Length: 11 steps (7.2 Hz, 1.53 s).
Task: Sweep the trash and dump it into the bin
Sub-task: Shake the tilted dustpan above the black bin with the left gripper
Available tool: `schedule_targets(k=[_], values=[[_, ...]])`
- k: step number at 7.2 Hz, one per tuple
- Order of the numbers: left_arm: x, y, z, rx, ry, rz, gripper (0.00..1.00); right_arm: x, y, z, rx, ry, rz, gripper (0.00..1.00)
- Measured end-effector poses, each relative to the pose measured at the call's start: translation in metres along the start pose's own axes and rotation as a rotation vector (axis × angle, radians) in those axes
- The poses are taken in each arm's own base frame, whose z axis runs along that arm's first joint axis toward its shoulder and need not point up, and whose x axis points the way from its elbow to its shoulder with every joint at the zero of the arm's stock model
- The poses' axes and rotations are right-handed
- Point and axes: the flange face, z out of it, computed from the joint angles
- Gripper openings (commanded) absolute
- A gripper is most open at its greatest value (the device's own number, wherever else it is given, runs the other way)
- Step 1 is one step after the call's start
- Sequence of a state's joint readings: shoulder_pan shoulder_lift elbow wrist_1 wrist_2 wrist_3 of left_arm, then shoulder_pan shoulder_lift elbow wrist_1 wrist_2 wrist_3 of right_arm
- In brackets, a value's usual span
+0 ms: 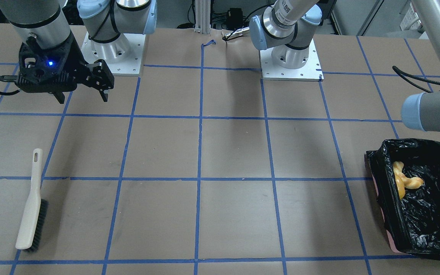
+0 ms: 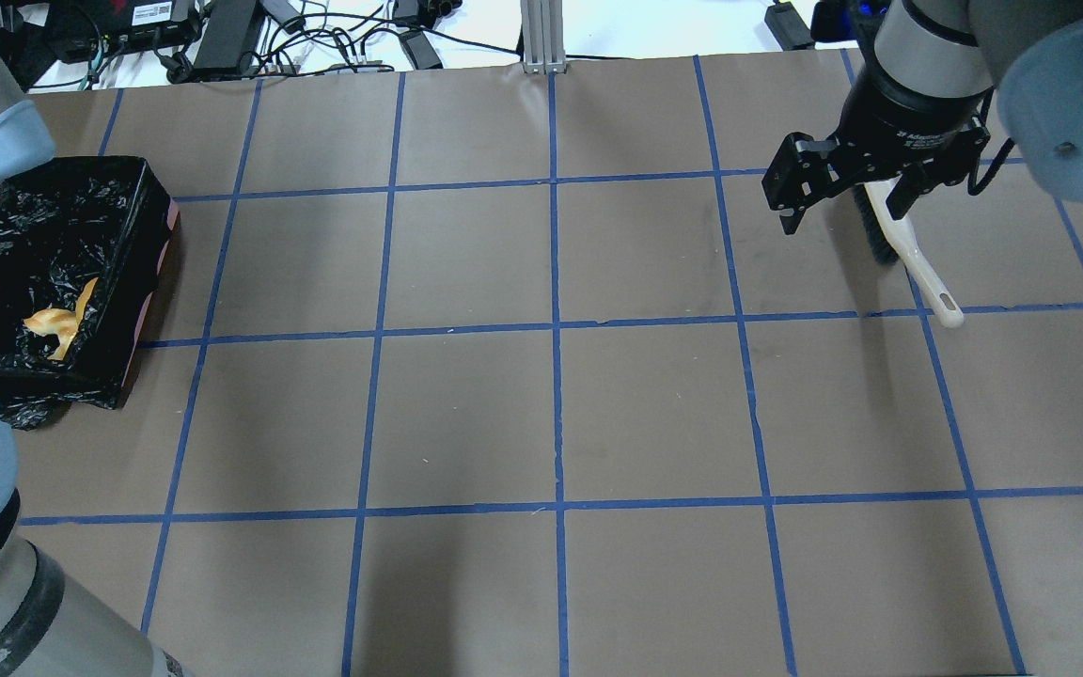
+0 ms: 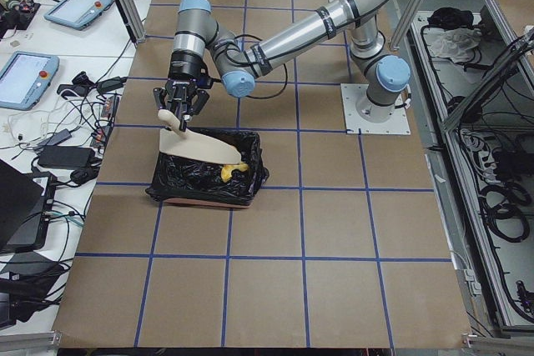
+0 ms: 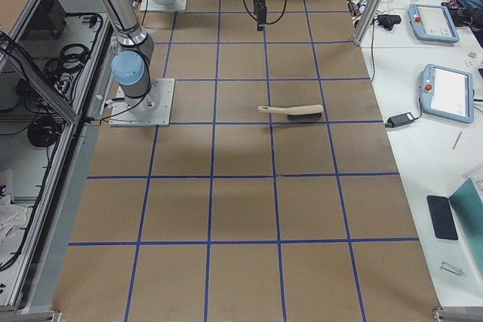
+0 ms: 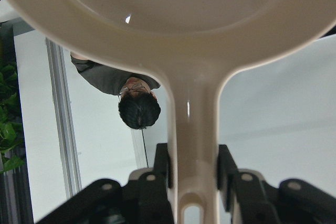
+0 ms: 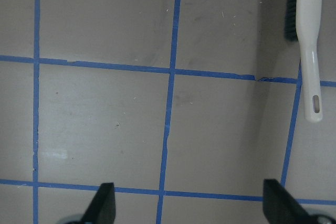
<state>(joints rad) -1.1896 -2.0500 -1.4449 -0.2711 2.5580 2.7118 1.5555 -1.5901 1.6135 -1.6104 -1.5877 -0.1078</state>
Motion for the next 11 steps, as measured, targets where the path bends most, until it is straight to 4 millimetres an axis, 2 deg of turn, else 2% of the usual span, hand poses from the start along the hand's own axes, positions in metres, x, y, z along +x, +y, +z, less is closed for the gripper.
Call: schedule_targets(k=[7,11], values=[[0.003,0.005,0.002,0.034,0.003,0.042,0.00,0.000,0.001,0.001,-0.003,0.000,0.000,1.00],[-0.006,0.026,-0.011,0.186,-0.185,0.058,0.00,0.001,0.000,0.002,-0.005,0.001,0.002,1.00]])
